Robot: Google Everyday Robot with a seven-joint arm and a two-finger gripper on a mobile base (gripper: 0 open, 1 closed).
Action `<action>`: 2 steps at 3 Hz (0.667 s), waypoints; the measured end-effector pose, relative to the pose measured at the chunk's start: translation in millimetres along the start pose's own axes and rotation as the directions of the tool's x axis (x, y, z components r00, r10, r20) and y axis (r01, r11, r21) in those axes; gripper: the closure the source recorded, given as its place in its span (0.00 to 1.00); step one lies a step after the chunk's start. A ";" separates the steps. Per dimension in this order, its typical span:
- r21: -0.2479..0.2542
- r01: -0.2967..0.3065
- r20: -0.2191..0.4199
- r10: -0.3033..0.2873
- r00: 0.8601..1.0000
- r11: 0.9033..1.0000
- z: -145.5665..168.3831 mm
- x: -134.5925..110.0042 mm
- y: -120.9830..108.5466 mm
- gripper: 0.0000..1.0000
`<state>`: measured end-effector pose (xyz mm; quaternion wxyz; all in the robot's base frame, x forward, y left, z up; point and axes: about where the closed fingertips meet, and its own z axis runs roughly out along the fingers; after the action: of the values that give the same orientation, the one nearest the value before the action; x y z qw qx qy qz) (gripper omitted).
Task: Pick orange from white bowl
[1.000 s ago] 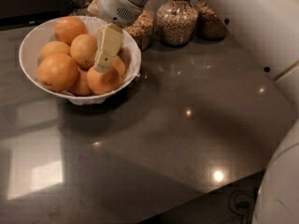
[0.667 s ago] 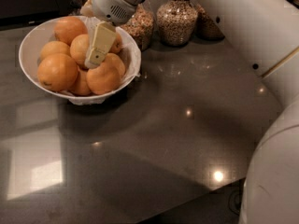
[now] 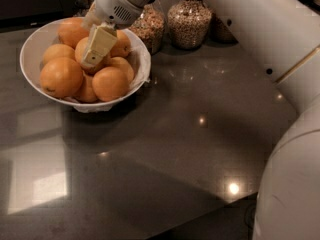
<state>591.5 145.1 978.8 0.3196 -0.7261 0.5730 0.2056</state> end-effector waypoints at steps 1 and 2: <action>0.001 -0.025 -0.005 0.025 1.000 1.000 5.6 4.0 -0.9 0.38; -0.009 -0.045 -0.014 0.044 0.999 0.999 15.1 9.4 -2.0 0.35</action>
Offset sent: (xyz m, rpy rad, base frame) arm 0.0107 0.0047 -0.0280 -0.0256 0.0573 -0.0460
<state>596.8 149.4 962.2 0.3077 -0.7160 0.5904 0.2102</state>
